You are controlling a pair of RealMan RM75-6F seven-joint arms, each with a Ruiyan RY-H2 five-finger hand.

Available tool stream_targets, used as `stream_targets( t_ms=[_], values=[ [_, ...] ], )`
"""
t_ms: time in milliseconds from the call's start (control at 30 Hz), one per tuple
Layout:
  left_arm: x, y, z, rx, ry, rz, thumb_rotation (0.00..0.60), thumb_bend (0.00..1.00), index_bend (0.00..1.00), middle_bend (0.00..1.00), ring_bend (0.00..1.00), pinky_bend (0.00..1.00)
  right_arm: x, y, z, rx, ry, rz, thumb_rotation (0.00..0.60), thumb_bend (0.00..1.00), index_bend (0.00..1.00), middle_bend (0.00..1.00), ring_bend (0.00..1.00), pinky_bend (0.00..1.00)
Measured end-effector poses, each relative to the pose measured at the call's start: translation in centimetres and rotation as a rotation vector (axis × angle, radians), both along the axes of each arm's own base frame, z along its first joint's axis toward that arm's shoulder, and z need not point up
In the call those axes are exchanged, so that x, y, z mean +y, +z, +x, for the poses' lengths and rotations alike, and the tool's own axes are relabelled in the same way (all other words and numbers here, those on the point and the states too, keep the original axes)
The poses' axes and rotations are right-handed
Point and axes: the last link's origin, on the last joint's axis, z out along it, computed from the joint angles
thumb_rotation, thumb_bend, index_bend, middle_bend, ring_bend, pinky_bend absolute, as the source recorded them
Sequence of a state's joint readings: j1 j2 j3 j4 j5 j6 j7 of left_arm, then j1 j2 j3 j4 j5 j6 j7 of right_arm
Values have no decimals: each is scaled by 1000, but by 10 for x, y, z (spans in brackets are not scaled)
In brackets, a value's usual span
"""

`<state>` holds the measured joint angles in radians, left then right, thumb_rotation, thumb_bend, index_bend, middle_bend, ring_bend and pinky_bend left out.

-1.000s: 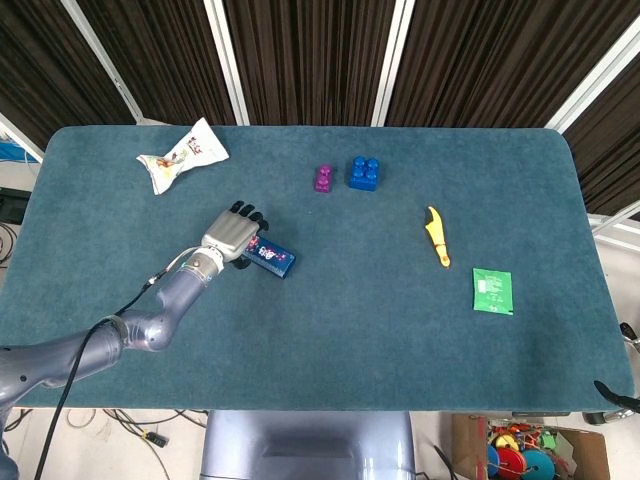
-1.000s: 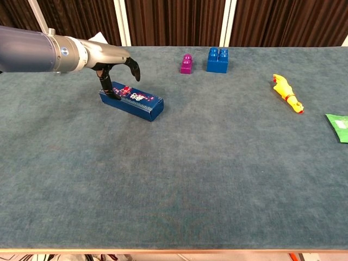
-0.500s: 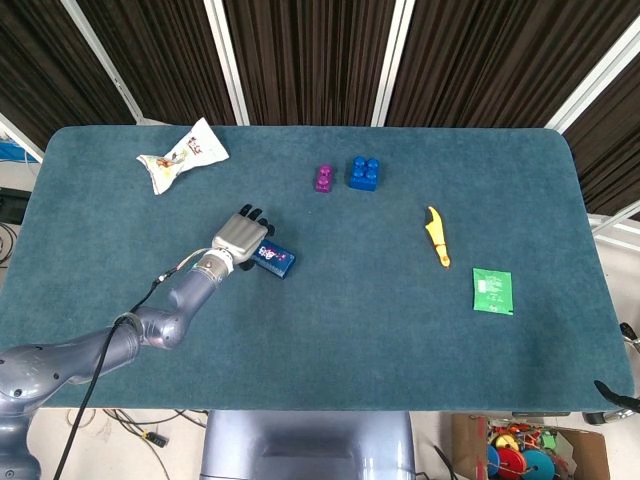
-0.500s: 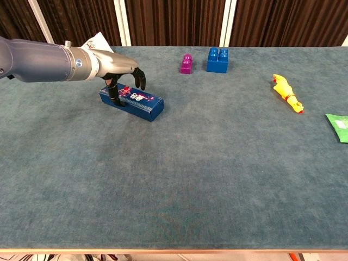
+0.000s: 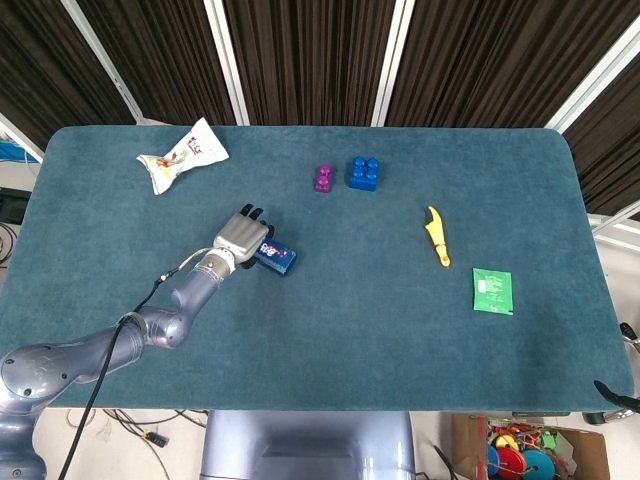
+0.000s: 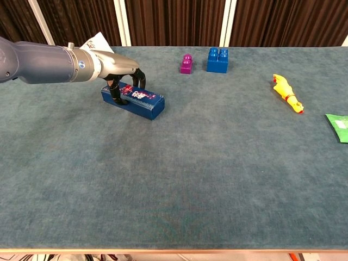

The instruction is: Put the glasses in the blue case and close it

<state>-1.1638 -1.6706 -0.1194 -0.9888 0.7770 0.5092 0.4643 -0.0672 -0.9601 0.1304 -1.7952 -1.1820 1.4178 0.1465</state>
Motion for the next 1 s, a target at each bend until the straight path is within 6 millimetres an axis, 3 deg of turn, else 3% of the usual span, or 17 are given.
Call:
stream_targets(
  t_ms=[167, 333, 500, 800, 1000],
  values=[
    [0, 0, -1, 5, -5, 5, 600, 361, 293, 329, 34, 8, 0, 0, 0, 0, -2, 2, 600, 170, 0, 25, 126, 237],
    [-1, 0, -3, 13, -4, 2, 600, 286, 136, 144, 14, 8, 0, 0, 0, 0, -3, 4, 600, 170, 0, 25, 126, 237],
    [-2, 5, -2, -6, 8, 9, 600, 239, 48, 61, 0, 8, 0, 0, 0, 0, -5, 3, 600, 170, 0, 25, 126, 237],
    [-13, 32, -12, -37, 6, 71, 600, 178, 40, 39, 0, 8, 0, 1, 0, 4, -2, 1, 600, 170, 0, 25, 125, 237],
    [-42, 65, -37, -51, 14, 150, 600, 178, 46, 39, 0, 7, -1, 1, 1, 36, 18, 3, 600, 170, 0, 25, 125, 237]
  ],
)
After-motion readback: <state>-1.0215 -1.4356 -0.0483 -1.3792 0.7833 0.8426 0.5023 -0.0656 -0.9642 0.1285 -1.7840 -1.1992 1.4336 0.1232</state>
